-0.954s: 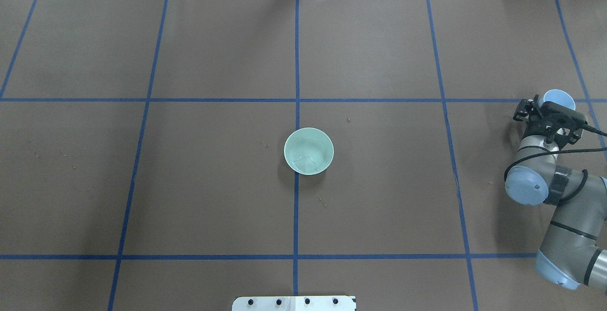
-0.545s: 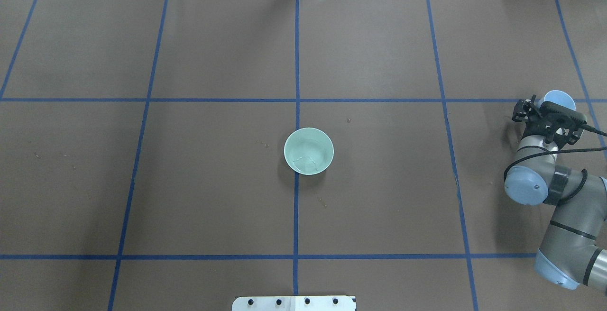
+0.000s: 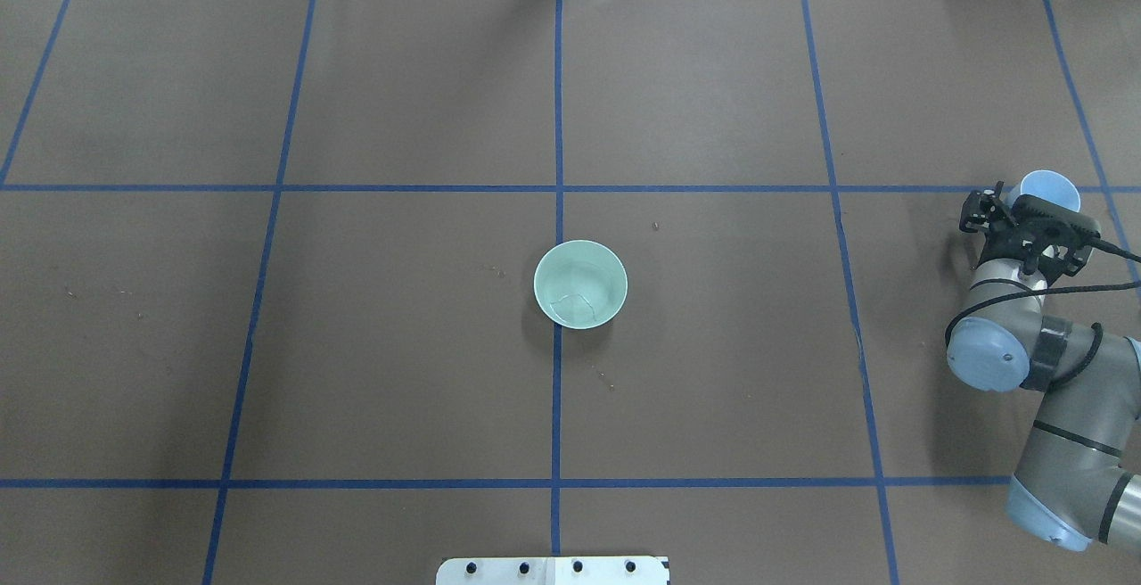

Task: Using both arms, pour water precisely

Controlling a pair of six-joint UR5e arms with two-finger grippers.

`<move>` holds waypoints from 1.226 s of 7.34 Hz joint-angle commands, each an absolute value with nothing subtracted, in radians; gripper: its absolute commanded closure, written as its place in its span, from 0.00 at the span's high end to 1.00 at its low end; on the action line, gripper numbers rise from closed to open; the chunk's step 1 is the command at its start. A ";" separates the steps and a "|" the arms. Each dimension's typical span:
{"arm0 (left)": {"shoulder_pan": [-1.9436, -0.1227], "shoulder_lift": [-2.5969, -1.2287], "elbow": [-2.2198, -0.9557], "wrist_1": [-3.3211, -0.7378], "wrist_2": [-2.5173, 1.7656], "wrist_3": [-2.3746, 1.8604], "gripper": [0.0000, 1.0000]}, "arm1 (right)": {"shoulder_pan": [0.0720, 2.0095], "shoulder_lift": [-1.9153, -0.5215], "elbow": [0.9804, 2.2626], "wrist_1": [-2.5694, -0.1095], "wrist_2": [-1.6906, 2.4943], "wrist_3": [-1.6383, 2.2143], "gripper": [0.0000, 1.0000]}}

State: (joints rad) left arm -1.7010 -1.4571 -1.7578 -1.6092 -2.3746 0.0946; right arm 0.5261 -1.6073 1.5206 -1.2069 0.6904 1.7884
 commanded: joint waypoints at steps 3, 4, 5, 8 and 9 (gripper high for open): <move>-1.700 -1.457 -1.758 -1.609 -2.375 0.092 1.00 | 0.493 -1.643 1.569 -1.206 0.687 1.816 1.00; -1.700 -1.459 -1.758 -1.609 -2.375 0.092 1.00 | 0.477 -1.643 1.571 -1.206 0.687 1.828 1.00; -1.700 -1.459 -1.758 -1.609 -2.375 0.092 1.00 | 0.466 -1.646 1.572 -1.206 0.686 1.838 1.00; -1.700 -1.459 -1.756 -1.609 -2.375 0.091 1.00 | 0.414 -1.735 1.652 -1.206 0.676 1.868 1.00; -1.700 -1.459 -1.758 -1.609 -2.375 0.092 1.00 | 0.404 -1.747 1.678 -1.206 0.676 1.876 1.00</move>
State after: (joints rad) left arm -1.6997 -1.4588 -1.7575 -1.6092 -2.3746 0.0914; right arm 0.4200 -1.7205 1.6405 -1.2057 0.6771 1.8668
